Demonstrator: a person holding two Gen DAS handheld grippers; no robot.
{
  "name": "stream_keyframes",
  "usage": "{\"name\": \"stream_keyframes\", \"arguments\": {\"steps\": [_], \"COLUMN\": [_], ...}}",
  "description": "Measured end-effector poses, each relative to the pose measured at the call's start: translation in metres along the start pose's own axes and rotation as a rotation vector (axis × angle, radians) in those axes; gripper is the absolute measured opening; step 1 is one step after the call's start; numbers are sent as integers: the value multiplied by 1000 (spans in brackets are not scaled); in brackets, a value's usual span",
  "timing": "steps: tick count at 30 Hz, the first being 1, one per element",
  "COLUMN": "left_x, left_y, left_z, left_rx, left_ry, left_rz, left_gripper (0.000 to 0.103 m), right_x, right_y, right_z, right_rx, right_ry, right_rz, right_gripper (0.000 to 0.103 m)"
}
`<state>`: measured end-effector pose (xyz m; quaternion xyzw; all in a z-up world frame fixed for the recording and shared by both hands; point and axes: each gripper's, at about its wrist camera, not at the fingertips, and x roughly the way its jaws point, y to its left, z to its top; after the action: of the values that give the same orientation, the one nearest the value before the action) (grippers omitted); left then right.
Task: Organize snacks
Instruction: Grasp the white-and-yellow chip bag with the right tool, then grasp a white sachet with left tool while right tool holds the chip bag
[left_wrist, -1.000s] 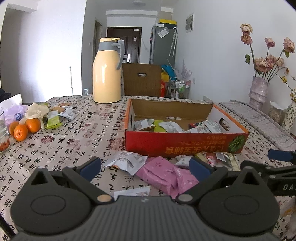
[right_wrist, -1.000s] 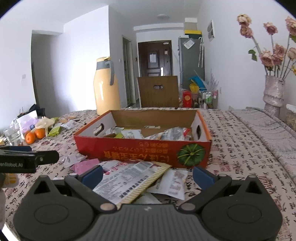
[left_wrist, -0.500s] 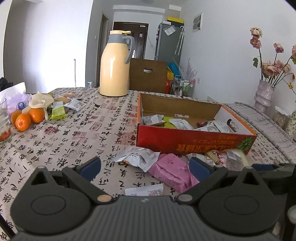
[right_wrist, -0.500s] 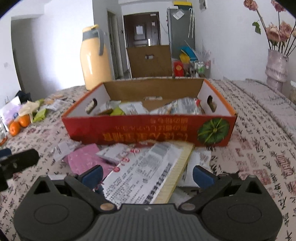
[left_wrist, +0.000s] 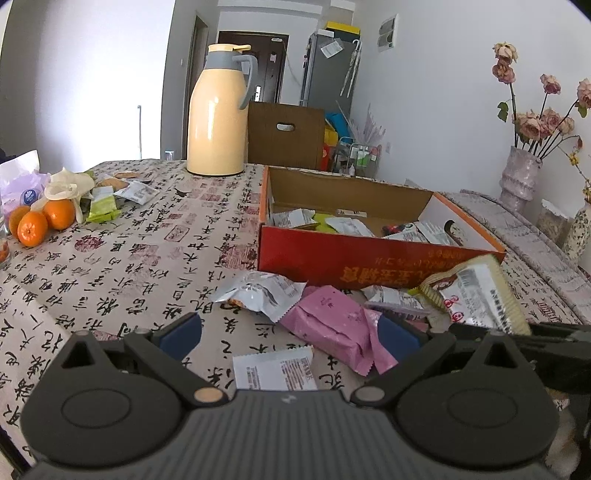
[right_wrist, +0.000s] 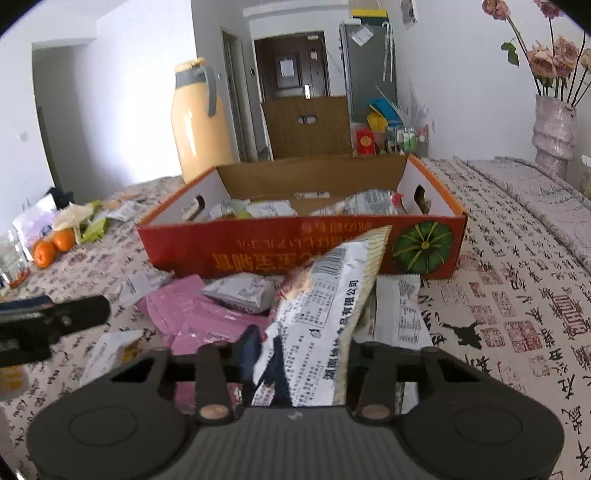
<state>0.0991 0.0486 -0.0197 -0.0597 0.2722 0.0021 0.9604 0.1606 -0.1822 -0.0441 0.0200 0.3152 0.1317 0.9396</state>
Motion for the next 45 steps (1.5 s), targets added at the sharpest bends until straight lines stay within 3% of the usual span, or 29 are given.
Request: {"name": "stream_keyframes", "arguments": {"steps": [10, 15, 23, 34, 39, 45], "left_x": [-2, -1, 10, 29, 30, 25], "left_y": [0, 3, 5, -6, -12, -15], "left_z": [1, -1, -11, -22, -26, -24], "left_rx": [-13, -30, -44, -51, -28, -19], "left_ry": [21, 56, 151, 232, 231, 215], "left_rz": [23, 46, 87, 132, 152, 140], "left_gripper": [103, 103, 103, 103, 88, 52], "right_x": [-27, -45, -63, -71, -71, -70], "right_y": [-11, -23, -50, -76, -81, -82], "right_z": [5, 7, 4, -7, -12, -15], "right_rx": [33, 58, 111, 154, 166, 169], "right_ry": [-95, -150, -198, -212, -208, -200], "right_rz": [83, 113, 79, 40, 42, 50], "right_gripper": [19, 19, 19, 19, 19, 19]}}
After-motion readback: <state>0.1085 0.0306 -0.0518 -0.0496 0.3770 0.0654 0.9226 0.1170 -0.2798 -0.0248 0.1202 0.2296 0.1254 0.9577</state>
